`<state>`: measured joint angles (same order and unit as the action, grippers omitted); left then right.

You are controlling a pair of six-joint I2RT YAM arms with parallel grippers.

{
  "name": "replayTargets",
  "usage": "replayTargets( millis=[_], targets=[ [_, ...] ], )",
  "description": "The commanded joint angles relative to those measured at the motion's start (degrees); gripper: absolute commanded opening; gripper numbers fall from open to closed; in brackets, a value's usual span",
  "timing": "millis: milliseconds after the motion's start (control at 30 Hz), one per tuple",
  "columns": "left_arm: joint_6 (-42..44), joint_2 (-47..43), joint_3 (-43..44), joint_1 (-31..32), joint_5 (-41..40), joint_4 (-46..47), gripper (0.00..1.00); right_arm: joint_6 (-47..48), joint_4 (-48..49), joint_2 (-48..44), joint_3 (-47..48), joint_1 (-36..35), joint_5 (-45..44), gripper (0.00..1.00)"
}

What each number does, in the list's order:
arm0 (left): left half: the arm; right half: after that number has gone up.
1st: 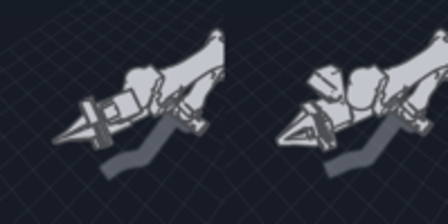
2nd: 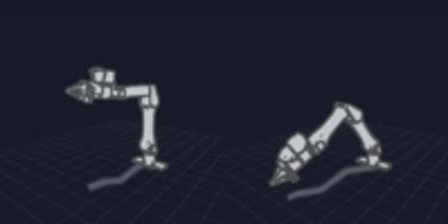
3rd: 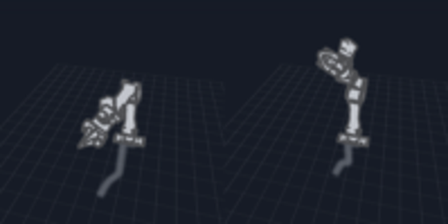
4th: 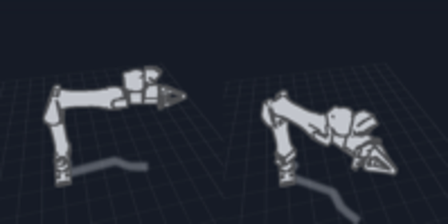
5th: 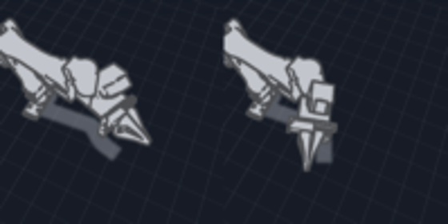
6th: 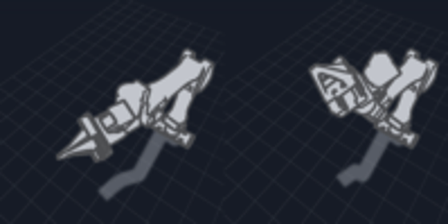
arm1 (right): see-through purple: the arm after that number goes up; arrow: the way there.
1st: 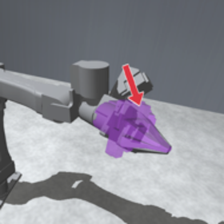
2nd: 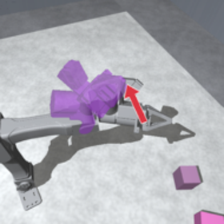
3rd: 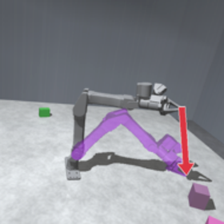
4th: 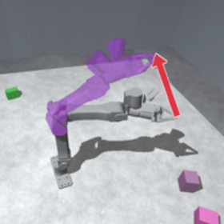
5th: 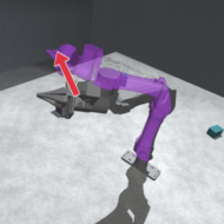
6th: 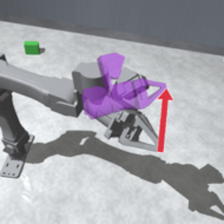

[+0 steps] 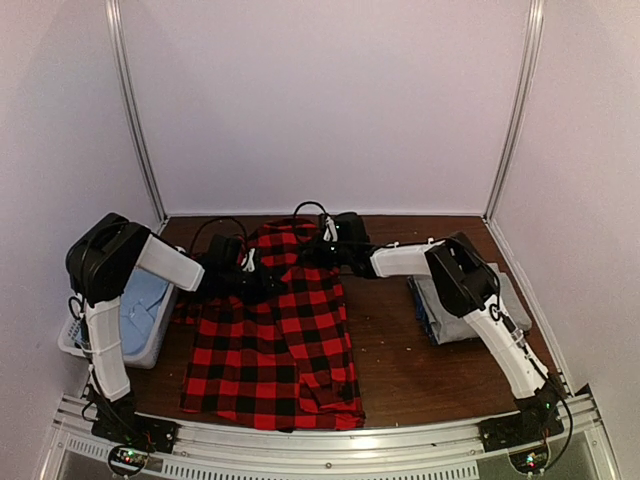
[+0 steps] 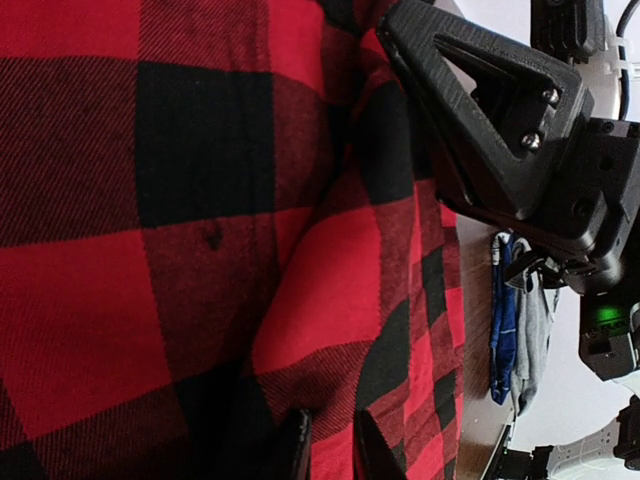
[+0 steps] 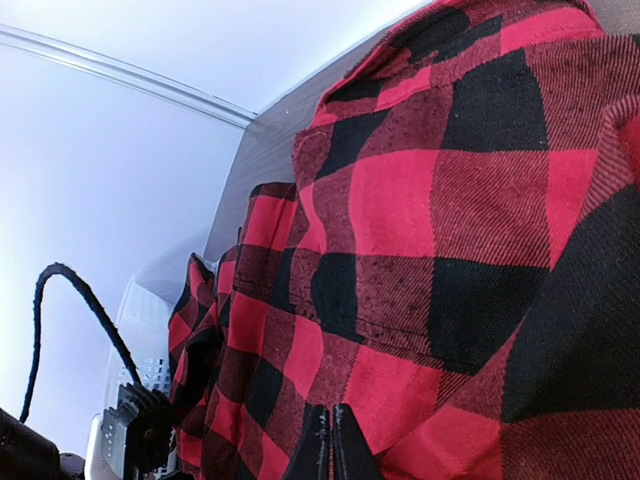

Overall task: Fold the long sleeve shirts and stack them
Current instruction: Smooth out the 1/3-folded shirt at the center of the board.

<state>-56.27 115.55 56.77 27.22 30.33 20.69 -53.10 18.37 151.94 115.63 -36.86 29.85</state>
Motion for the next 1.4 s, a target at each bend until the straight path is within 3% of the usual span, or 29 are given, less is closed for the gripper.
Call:
replayTargets(
  millis=[0,600,900,1167,1367],
  targets=[
    [0.9,0.6,2.0,0.3,-1.8,-1.3,0.15,-1.2,-2.3,2.7,3.7,0.9,0.1,0.04],
    [1.9,1.3,2.2,0.3,-2.6,-6.3,0.1,-9.2,-4.4,11.2,15.3,7.3,-3.7,0.04],
    [4.3,-0.6,4.6,0.3,-2.3,-8.6,0.1,-9.8,-4.2,9.9,17.1,9.1,-0.9,0.05],
    [9.8,-4.9,11.7,0.3,-1.2,-14.5,0.1,0.9,-13.2,-1.5,12.6,9.9,-1.5,0.22],
    [12.3,-13.7,10.5,0.3,-1.8,-16.6,0.2,8.3,-17.0,-14.3,-1.9,9.8,-4.9,0.39]
  ],
)
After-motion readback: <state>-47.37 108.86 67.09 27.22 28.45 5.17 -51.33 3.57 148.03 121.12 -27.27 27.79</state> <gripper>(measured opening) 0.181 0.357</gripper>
